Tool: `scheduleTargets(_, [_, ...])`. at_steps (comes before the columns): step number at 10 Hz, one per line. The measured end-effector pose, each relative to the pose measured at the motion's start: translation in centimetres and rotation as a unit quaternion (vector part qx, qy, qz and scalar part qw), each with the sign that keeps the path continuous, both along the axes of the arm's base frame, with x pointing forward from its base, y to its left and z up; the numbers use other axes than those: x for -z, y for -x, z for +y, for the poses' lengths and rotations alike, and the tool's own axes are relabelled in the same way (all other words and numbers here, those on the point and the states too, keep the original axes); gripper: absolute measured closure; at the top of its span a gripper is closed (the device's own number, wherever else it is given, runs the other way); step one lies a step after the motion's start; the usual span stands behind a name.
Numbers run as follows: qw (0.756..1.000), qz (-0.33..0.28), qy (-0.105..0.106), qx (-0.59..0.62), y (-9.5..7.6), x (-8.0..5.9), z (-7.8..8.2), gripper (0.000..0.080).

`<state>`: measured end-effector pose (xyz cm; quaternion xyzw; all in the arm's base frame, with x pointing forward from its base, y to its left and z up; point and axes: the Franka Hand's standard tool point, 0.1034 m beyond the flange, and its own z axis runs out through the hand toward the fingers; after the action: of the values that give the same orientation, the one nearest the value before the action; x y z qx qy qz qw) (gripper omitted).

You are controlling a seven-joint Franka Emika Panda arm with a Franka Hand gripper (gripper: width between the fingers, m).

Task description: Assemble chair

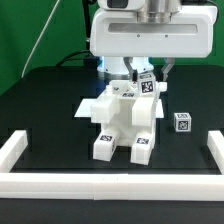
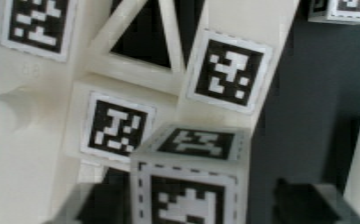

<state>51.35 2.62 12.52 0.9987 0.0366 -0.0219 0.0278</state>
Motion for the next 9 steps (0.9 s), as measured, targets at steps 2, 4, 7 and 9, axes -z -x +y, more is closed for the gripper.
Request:
scheduleTargets(2, [1.000,0.000,0.000,0.000,0.00,0.00,0.00,0.0187])
scheduleTargets(4, [1.000,0.000,0.000,0.000,0.01,0.01,0.00,0.0156])
scheduleTargets(7, [1.000,0.000,0.000,0.000,0.01,0.01,0.00,0.0150])
scheduleTargets(9, [0.999,0.014,-0.036,0.021,0.35,-0.40,-0.30,0.0150])
